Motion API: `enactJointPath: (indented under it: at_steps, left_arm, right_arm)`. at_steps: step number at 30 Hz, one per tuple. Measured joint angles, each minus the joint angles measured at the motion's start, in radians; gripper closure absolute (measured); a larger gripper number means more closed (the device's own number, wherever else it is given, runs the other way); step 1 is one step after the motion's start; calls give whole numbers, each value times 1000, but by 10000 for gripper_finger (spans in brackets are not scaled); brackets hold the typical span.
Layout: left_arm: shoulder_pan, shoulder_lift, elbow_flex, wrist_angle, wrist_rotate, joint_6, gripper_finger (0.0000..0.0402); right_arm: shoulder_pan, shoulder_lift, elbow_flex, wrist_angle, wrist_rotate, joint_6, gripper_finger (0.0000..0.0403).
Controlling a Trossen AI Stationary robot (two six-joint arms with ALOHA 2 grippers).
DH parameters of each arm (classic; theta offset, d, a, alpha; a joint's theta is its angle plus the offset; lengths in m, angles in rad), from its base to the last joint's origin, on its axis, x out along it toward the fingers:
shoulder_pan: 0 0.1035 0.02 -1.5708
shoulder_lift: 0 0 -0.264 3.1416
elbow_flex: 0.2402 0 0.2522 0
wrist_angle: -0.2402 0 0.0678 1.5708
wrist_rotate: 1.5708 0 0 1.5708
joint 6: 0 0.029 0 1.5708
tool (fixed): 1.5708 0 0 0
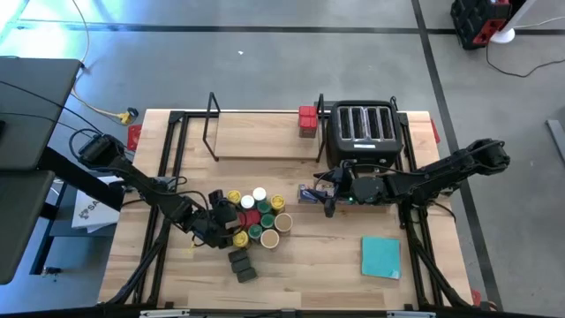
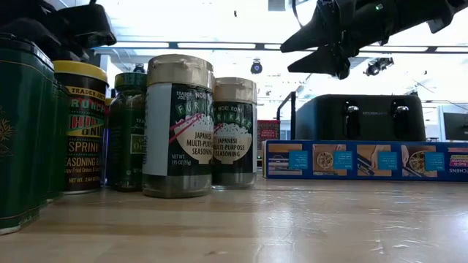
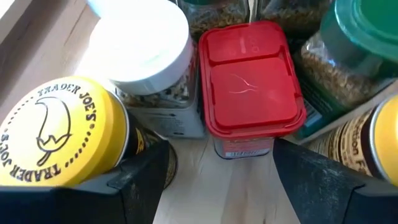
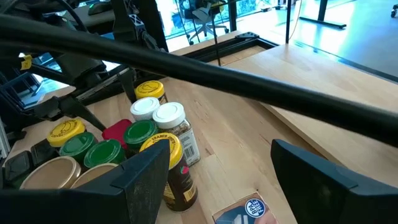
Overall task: Shelf spices
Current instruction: Put the red seasoning can on the shelf aligned with the other red seasoning cans
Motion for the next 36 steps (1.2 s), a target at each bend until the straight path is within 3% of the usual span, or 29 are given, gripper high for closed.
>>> enactJointPath:
  at_steps: [9,15,21,28,36]
  left_arm:
    - [-3,-7,0,22,-22,0,117]
    - [-36,-19,0,52,-126,18,117]
    - [-25,-19,-7,132,-113,68,117]
    - [14,-19,-108,360,-66,67,117]
    - [46,-21,-141,406,-53,67,117]
  right_arm:
    - [0,0,0,-6,0,6,128]
    - [0,0,1,3,0,6,128]
    - [0,0,1,6,0,27,128]
    - [0,0,1,6,0,29,128]
    - [0,0,1,6,0,29,128]
